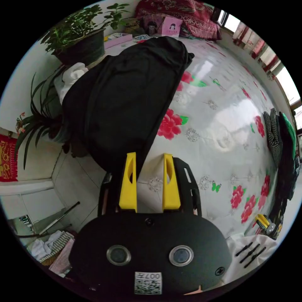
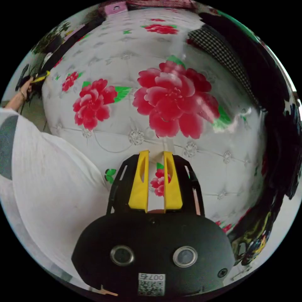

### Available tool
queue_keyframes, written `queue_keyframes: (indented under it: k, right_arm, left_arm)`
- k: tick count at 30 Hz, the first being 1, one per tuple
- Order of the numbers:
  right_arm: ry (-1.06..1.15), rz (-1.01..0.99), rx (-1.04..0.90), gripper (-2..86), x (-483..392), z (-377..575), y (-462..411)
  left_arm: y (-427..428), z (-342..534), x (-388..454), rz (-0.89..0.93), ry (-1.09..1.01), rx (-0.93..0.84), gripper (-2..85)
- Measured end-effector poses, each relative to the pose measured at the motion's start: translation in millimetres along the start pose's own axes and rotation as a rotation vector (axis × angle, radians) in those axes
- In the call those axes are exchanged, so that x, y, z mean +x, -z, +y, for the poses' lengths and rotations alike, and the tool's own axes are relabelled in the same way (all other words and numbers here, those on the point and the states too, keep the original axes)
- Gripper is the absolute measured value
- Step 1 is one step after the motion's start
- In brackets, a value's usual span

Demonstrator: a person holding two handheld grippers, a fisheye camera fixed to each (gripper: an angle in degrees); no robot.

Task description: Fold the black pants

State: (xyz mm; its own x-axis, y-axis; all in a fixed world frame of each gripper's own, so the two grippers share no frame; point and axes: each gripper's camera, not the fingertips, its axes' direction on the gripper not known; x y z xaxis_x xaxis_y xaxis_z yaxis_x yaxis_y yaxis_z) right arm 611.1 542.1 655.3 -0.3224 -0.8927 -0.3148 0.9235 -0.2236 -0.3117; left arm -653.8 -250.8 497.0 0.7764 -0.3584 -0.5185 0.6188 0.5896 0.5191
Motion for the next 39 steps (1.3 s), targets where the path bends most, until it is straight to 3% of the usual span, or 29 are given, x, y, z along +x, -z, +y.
queue_keyframes:
  k: [1,4,9,12,15,18,20,23,25,31,39]
  right_arm:
    - [0.023,0.024,0.005,6.0,-6,0,-1]
    - [0.047,0.078,0.056,6.3,-20,3,-2]
    - [-0.125,-0.065,0.118,7.4,-1,6,3]
    - [-0.161,-0.158,0.12,7.7,6,7,8]
    - [-0.193,-0.315,0.122,7.9,19,9,15]
    - [-0.296,-0.459,0.261,8.0,40,25,33]
    - [-0.357,-0.525,0.364,8.2,54,39,47]
    - [-0.399,-0.556,0.473,8.8,69,56,70]
    - [-0.381,-0.561,0.498,9.2,73,58,83]
    - [-0.177,-0.53,0.475,10.9,46,14,112]
    - [0.114,-0.398,0.224,11.9,-46,-103,96]
  left_arm:
    - [4,0,-3,-0.004,0.004,0.002,0.6]
    - [16,8,-17,0.128,0.05,0.039,-0.6]
    - [51,18,-13,0.376,-0.008,0.177,-0.9]
    - [84,25,27,0.552,-0.196,0.25,-1.0]
    - [111,49,117,0.719,-0.579,0.218,-1.0]
    - [110,99,224,0.95,-0.969,0.033,-1.0]
    - [94,154,303,1.178,-1.225,-0.229,-1.0]
    - [81,239,379,1.236,-1.519,-0.512,-1.0]
    - [85,262,397,1.194,-1.638,-0.558,-1.0]
    - [88,266,390,1.22,-1.641,-0.535,-1.0]
    - [88,243,351,1.205,-1.479,-0.306,-0.7]
